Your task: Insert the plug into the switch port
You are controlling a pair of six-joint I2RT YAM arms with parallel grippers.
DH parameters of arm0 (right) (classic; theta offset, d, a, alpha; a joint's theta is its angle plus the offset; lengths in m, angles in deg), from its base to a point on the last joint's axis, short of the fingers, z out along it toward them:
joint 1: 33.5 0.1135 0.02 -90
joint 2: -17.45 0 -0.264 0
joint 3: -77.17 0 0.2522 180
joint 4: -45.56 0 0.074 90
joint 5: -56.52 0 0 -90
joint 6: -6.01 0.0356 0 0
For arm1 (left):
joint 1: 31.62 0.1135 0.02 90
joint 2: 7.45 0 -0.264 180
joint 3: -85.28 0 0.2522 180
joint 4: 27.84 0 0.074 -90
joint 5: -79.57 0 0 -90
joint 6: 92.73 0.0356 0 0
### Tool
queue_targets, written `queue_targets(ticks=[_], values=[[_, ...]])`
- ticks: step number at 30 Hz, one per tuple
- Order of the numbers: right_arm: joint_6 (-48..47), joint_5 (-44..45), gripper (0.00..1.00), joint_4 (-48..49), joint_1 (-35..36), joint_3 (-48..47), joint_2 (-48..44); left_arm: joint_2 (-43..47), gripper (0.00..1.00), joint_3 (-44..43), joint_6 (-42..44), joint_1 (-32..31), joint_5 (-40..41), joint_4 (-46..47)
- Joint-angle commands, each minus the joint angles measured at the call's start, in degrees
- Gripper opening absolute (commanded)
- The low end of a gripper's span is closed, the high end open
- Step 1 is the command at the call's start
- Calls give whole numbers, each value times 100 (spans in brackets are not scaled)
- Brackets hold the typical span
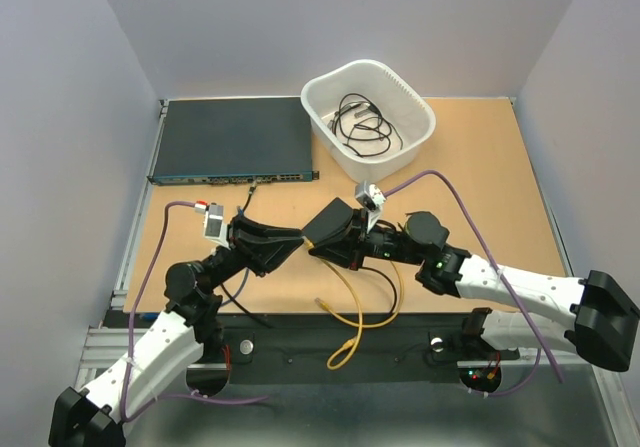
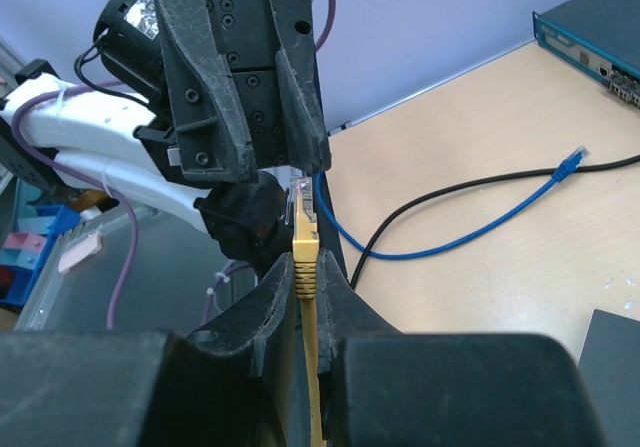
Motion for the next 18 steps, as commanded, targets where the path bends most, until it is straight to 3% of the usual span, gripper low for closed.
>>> queue_targets(ticks=[1,18], values=[[25,-6,1,367,-48,-123,92,-119,38,30,61,-105,-144,403],[60,-67,0,402,-39,-114,13,-436,33,47,263,-316,154,298]])
